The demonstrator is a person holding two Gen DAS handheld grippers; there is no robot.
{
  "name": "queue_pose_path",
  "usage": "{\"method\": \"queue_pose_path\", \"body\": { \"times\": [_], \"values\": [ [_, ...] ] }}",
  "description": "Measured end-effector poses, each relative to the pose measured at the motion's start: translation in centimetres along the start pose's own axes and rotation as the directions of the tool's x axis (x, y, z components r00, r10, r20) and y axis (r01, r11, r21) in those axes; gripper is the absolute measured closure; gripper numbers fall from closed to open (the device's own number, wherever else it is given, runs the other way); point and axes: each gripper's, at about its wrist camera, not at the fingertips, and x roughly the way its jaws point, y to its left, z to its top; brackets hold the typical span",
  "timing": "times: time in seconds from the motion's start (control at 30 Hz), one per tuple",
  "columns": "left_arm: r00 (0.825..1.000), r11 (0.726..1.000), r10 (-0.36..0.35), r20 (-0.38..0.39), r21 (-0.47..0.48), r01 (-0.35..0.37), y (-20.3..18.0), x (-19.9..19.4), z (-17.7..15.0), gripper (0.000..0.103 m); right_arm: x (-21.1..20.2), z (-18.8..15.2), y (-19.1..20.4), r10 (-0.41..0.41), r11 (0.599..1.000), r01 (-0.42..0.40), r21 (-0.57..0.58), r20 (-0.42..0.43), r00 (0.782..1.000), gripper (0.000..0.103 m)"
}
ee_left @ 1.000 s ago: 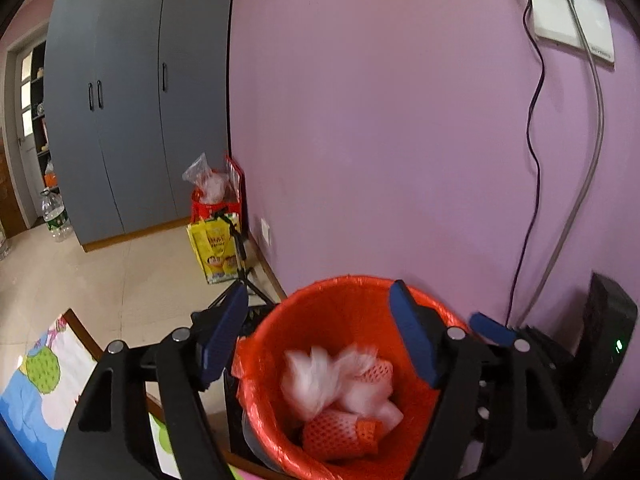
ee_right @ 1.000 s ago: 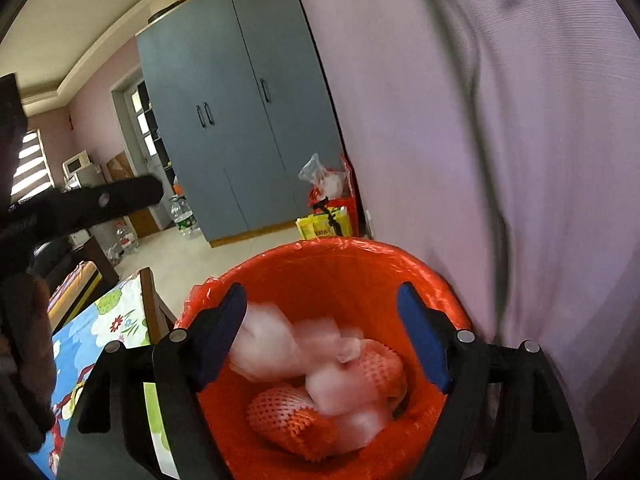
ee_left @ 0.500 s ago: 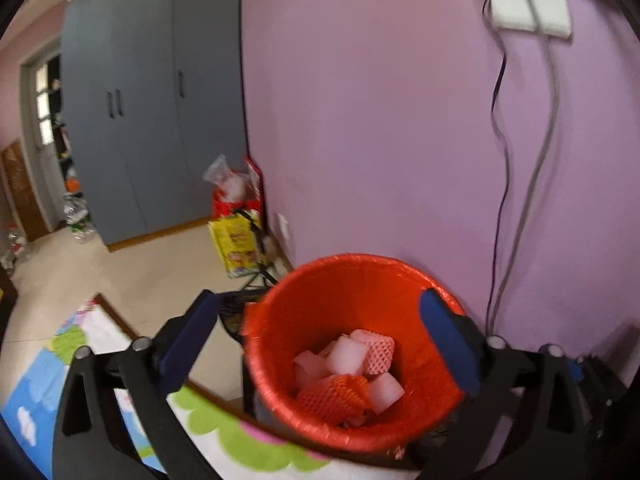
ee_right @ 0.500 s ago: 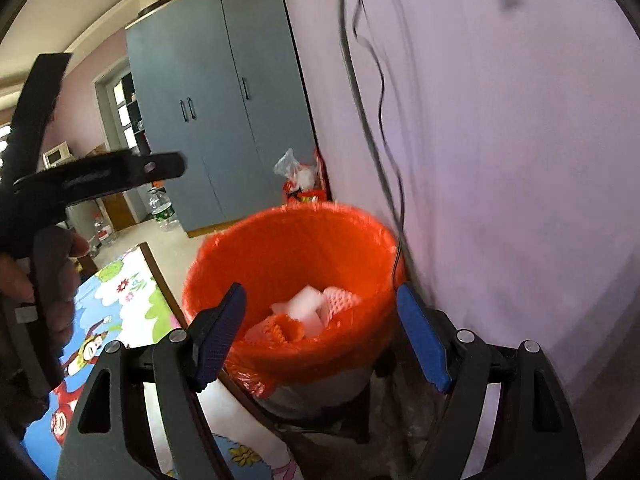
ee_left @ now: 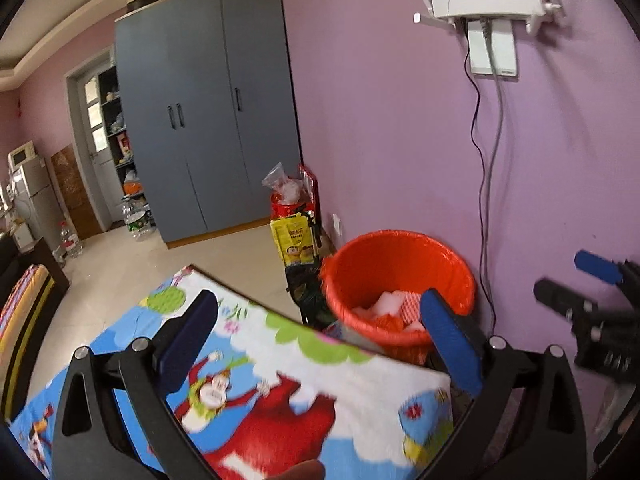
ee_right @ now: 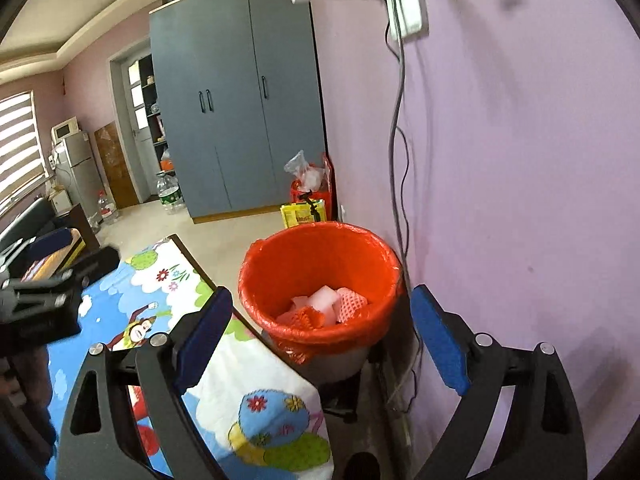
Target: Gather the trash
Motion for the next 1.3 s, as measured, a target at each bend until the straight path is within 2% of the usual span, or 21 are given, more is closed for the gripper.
{"method": "queue_pose_path", "body": {
  "times": [0.17,0.33,0.5,1.3],
  "values": [
    [0.999,0.999,0.035,-0.002,-0.035,-0.035,0.3,-3.4,-2.6,0.005,-2.8,-1.4,0.6,0.006,1.000,-0.006,-0.028,0.002,1.000,0.018],
    [1.000,0.997,0.021,-0.002,-0.076,-0.021,-0.5,-6.1,-5.2,0.005,-4.6,-3.3,0.6,0.013,0.998,-0.013,-0.055,0.001,1.000,0.018],
    [1.000,0.997,0.004,-0.011,-0.080,-0.005,-1.5,-7.0,-6.5,0.005,-6.0,-3.7,0.6,0.023,0.996,-0.022,-0.086,0.007,1.000,0.018],
    [1.000,0.998,-0.010,-0.026,-0.069,0.008,-3.7,-7.7,-6.9,0.005,-6.3,-4.3,-0.3,0.022,0.997,-0.022,-0.076,0.005,1.000,0.018]
  ]
}}
